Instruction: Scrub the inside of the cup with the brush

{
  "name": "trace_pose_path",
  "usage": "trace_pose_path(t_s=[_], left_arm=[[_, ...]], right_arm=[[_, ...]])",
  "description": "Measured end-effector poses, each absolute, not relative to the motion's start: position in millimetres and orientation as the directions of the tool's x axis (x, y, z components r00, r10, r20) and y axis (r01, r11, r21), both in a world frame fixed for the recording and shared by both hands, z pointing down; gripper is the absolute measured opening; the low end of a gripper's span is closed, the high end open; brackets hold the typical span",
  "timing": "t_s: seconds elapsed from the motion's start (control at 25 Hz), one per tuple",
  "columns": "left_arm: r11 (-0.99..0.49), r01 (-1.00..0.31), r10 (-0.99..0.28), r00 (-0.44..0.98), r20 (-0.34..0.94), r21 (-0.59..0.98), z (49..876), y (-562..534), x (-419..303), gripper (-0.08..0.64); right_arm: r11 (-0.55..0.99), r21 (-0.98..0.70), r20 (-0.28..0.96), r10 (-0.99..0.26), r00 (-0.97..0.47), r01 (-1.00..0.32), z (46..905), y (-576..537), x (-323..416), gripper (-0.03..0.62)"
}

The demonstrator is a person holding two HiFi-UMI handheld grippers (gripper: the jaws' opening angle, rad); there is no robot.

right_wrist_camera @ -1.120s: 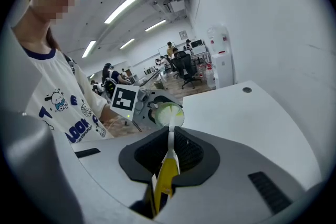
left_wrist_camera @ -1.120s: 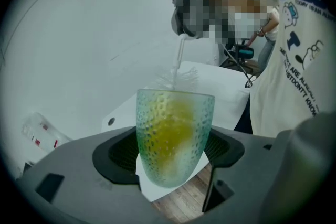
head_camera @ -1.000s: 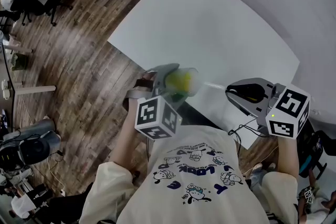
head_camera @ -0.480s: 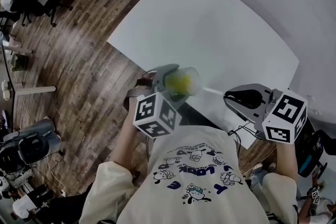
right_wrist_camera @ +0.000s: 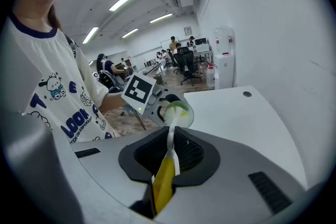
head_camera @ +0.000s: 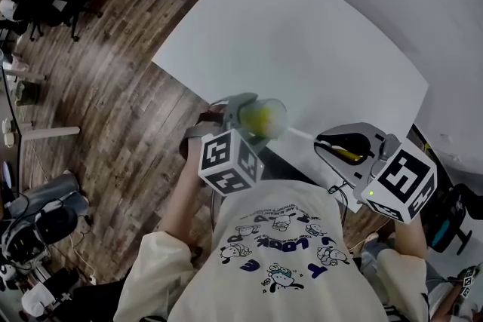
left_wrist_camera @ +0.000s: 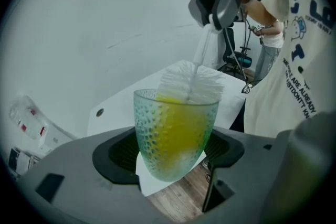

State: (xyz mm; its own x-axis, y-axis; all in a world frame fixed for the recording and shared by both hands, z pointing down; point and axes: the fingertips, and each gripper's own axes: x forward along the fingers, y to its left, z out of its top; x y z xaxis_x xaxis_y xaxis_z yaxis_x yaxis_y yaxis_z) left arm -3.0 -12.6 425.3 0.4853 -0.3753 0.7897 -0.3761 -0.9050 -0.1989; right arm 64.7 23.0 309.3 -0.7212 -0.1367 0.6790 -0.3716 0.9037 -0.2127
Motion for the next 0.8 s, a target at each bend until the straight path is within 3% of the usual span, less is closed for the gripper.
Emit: trace_pose_path(t_s=[0.52, 0.8], left_arm=[[-0.899, -0.298, -0.427, 0.425, 0.798, -0.322, 428, -12, 0, 0.371], [-0.882, -0.316, -0.464, 0.462, 0.756, -0.349, 418, -16, 0, 0.371]], right_arm=[[0.916, -0.126, 0.702, -0.189, -0.686, -0.381, 302, 15, 61, 0.044], [0.891, -0.206, 0.660, -0.179, -0.730, -0.405, 301, 6, 70, 0.043]])
